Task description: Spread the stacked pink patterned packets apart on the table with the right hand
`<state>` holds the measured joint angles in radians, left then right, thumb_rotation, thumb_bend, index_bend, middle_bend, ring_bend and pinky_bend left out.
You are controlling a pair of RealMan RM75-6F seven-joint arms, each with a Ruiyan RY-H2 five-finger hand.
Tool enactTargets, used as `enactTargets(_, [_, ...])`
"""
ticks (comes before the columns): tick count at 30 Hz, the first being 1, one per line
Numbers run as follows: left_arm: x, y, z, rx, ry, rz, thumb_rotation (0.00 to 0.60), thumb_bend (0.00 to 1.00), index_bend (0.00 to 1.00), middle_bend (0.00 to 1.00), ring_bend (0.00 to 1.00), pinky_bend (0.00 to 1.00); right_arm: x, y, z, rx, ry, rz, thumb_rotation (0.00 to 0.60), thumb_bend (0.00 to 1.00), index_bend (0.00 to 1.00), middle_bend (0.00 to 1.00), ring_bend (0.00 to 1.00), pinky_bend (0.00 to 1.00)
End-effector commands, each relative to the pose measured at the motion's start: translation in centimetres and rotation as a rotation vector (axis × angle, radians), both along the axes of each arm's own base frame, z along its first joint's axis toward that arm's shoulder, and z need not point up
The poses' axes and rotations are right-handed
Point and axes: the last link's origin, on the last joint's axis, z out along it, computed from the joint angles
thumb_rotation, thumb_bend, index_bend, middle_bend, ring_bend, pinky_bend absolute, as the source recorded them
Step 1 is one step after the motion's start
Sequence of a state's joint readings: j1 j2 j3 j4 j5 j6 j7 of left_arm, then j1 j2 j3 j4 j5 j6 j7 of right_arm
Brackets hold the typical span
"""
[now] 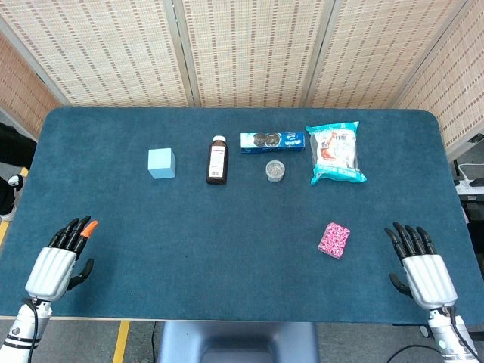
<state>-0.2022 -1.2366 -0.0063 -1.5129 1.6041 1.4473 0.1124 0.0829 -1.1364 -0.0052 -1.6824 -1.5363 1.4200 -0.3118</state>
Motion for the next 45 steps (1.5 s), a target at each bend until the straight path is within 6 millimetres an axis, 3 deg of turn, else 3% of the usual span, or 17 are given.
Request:
enactTargets(1, [-0.1, 0.0, 0.1, 0.004, 0.012, 0.003, 0.600, 0.43, 0.00, 0.00, 0.00, 0.18, -0.1, -0.2, 0.0, -0.003, 0.008, -0.002, 0.600, 0.20, 0.00, 0.00, 0.00, 0.00])
enactTargets(7, [0.0, 0.3, 0.0, 0.007, 0.008, 0.008, 0.600, 0.43, 0.00, 0.00, 0.00, 0.18, -0.1, -1.3, -0.8, 0.031, 0.035, 0.037, 0.600, 0.20, 0.00, 0.00, 0.00, 0.00])
enactTargets(16, [0.0, 0.3, -0.1, 0.000, 0.017, 0.029, 0.600, 0.43, 0.00, 0.00, 0.00, 0.18, -0.5, -7.2, -3.5, 0.294, 0.333, 0.225, 0.600, 0.20, 0.00, 0.00, 0.00, 0.00])
enactTargets(22, [0.0, 0.3, -0.5, -0.006, 0.029, 0.040, 0.600, 0.43, 0.00, 0.00, 0.00, 0.19, -0.5, -9.4, -5.3, 0.367, 0.421, 0.285, 0.600, 0.20, 0.00, 0.00, 0.00, 0.00])
enactTargets(31, [-0.4, 0.7, -0.7, -0.011, 0.041, 0.065, 0.600, 0.43, 0.00, 0.00, 0.00, 0.21, 0.3, -10.9, -7.8, 0.398, 0.424, 0.329, 0.600, 0.20, 0.01, 0.04, 0.00, 0.00])
enactTargets(45, [-0.4, 0.8, -0.9, -0.022, 0.044, 0.072, 0.600, 0.43, 0.00, 0.00, 0.00, 0.21, 1.3, -12.3, -9.7, 0.397, 0.412, 0.356, 0.600, 0.20, 0.17, 0.15, 0.00, 0.00])
